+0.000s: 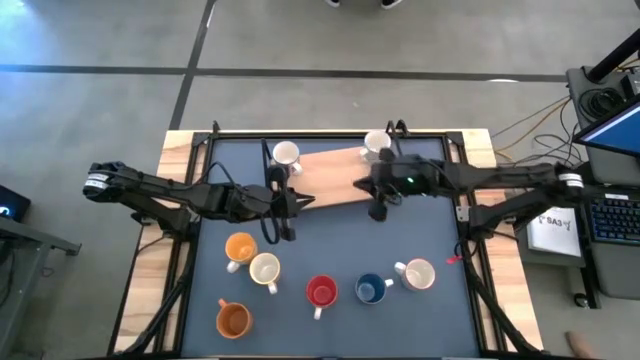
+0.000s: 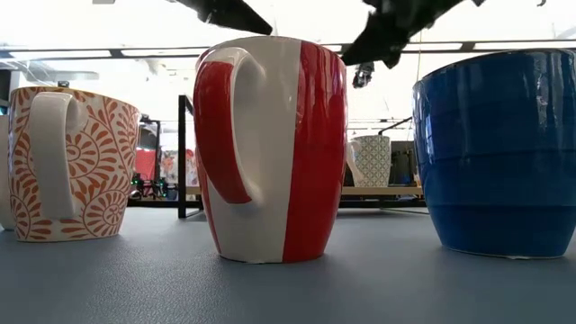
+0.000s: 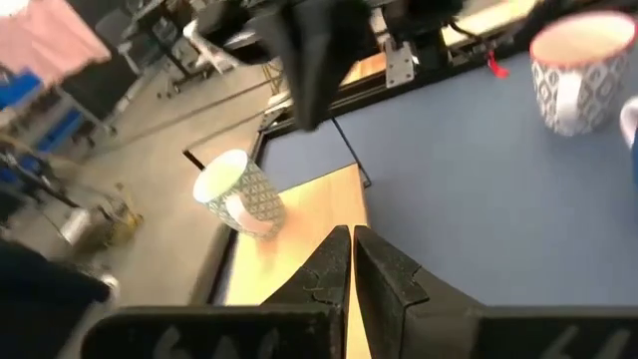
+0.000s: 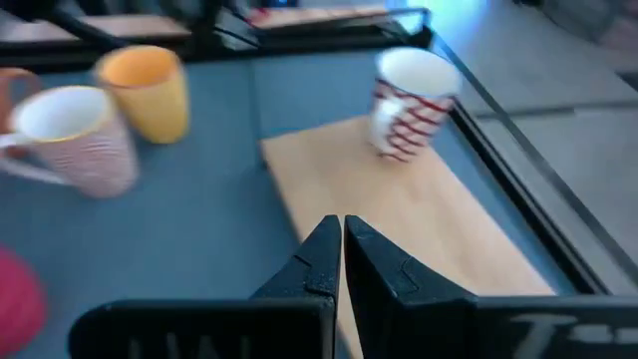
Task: Place coffee mugs
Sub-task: Put the red mug on the shelf
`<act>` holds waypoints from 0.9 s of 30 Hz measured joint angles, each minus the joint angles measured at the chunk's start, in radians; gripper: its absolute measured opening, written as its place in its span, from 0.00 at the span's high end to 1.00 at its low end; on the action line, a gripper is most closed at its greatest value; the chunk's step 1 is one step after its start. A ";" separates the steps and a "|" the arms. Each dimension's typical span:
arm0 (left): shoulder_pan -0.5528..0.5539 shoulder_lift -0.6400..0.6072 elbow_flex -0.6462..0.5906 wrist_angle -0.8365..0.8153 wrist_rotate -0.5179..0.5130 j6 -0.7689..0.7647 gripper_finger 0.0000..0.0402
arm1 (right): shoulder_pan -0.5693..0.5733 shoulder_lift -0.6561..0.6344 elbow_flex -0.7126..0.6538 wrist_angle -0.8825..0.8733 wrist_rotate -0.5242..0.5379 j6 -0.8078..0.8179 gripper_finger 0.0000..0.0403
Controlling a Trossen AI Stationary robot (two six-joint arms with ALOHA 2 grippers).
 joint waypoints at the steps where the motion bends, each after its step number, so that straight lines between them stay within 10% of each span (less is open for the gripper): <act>1: -0.002 0.000 0.000 0.000 0.001 -0.038 1.00 | 0.009 -0.026 -0.035 0.031 -0.011 -0.003 0.98; 10: -0.033 0.000 0.000 0.007 0.125 -0.332 1.00 | 0.029 -0.212 -0.297 0.262 -0.292 -0.028 0.98; 18: -0.118 0.041 0.012 0.040 0.146 -0.528 1.00 | 0.033 -0.369 -0.425 0.291 -0.317 -0.108 0.98; 27: -0.154 0.215 0.333 -0.352 0.305 -0.706 1.00 | 0.033 -0.507 -0.463 0.287 -0.318 -0.147 0.98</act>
